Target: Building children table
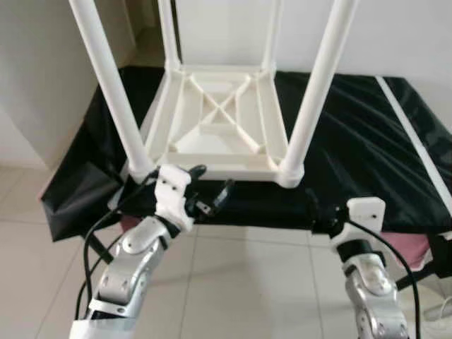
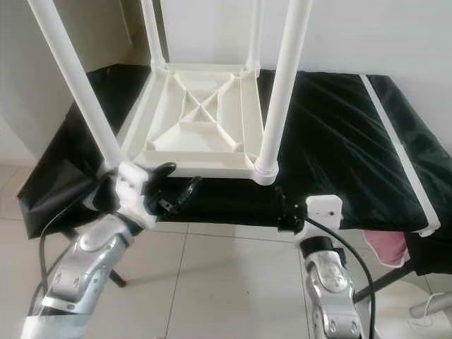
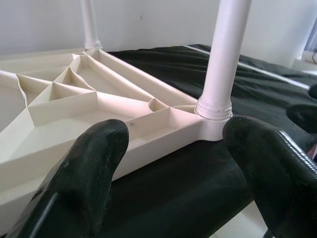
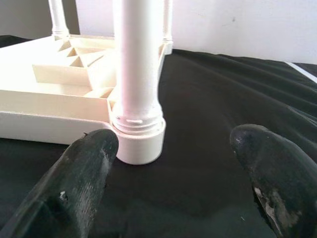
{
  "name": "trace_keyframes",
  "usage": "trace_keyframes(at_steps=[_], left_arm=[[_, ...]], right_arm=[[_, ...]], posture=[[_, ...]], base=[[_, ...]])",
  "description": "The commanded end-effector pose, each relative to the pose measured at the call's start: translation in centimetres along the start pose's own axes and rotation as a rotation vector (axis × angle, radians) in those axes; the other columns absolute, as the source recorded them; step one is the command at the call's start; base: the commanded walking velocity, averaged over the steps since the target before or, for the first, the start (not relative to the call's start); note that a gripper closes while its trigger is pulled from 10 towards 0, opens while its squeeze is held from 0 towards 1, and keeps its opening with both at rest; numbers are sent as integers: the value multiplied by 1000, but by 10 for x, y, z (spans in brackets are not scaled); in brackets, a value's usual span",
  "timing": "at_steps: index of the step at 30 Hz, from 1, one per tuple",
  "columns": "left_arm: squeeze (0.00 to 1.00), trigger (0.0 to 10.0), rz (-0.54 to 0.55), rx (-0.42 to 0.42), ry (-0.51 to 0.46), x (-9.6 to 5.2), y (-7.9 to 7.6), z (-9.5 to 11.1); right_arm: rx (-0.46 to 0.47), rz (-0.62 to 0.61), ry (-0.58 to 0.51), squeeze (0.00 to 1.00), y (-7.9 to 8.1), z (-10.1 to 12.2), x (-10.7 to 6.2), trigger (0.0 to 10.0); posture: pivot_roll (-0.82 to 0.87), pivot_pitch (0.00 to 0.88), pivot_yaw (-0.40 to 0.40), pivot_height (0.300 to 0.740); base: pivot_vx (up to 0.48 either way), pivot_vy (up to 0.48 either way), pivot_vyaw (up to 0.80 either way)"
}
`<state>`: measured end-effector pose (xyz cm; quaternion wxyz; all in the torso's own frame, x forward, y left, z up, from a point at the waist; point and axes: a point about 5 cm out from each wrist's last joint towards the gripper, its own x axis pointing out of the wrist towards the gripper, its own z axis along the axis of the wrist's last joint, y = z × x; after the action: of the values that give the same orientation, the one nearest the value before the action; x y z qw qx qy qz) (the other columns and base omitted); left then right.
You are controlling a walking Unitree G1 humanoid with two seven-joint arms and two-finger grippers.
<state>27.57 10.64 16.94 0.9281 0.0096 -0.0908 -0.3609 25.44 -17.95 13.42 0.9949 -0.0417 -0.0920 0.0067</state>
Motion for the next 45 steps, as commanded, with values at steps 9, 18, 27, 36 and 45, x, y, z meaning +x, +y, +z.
trace_keyframes(at_steps=[9, 18, 27, 36, 45], left_arm=[[0, 10000, -299, -127, -13, -2, -8, 7], [0, 10000, -488, -106, 136, -17, -23, -2], [0, 10000, -524, -103, 172, -18, -27, 1], [0, 10000, -533, -94, 196, -22, -36, -2], [0, 10000, -504, -96, 227, -25, -41, -12]], right_arm=[[40, -62, -22, 0, 9, 12, 43, 10000], [68, -90, -15, 0, 21, 17, 73, 10000], [56, -98, -15, 0, 24, 26, 102, 10000], [41, -91, -16, 0, 26, 30, 117, 0], [35, -80, -20, 0, 26, 32, 124, 10000]], posture=[[-46, 49, -10, 740], [-22, 44, -18, 740], [-10, 32, -26, 740], [2, 31, -41, 740], [1, 29, -43, 740]], base=[[0, 0, 0], [0, 0, 0], [0, 0, 0], [0, 0, 0], [0, 0, 0]])
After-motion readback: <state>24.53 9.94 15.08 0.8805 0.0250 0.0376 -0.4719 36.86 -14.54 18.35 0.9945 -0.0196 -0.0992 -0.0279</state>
